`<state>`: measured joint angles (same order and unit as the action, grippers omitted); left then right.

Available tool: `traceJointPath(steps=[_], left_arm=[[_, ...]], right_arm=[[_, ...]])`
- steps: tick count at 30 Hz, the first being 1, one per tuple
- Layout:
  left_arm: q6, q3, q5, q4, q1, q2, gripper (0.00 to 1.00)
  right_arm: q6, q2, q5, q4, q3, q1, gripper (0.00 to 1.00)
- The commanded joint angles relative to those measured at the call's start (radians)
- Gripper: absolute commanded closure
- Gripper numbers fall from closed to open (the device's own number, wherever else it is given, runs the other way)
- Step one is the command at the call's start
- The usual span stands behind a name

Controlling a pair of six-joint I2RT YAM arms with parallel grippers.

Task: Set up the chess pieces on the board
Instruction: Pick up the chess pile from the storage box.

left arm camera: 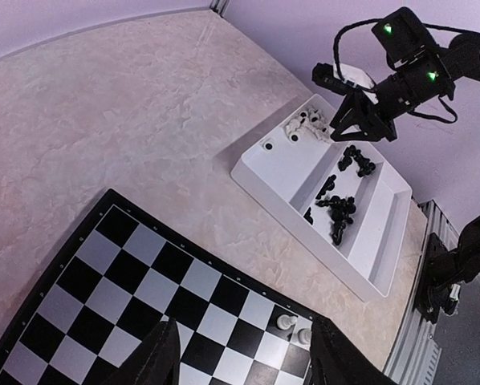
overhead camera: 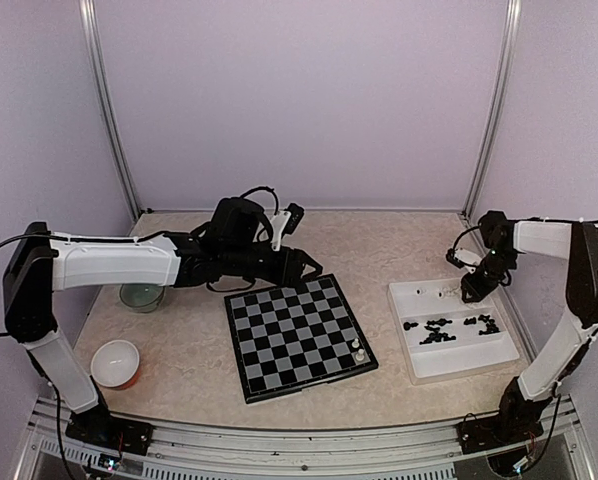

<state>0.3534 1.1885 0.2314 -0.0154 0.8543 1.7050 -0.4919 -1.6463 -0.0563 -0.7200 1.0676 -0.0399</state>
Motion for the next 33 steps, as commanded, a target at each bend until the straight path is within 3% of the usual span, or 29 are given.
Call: traceJointPath(steps=[1, 18, 21, 33], left_arm=[[-0.019, 0.039, 0.012, 0.000, 0.008, 0.013, 0.44], [-0.017, 0.046, 0.011, -0.007, 0.013, 0.025, 0.44], [-0.020, 0.052, 0.013, -0.004, 0.014, 0.029, 0.44], [0.012, 0.125, 0.019, -0.044, 0.028, 0.098, 0.44]], right_arm=[[0.022, -0.033, 0.048, 0.035, -0.022, -0.007, 0.74], [0.024, -0.163, 0.087, 0.084, -0.021, -0.020, 0.76], [0.021, -0.173, 0.059, 0.060, -0.018, -0.020, 0.81], [0.003, 0.002, -0.333, -0.049, 0.046, -0.020, 0.91]])
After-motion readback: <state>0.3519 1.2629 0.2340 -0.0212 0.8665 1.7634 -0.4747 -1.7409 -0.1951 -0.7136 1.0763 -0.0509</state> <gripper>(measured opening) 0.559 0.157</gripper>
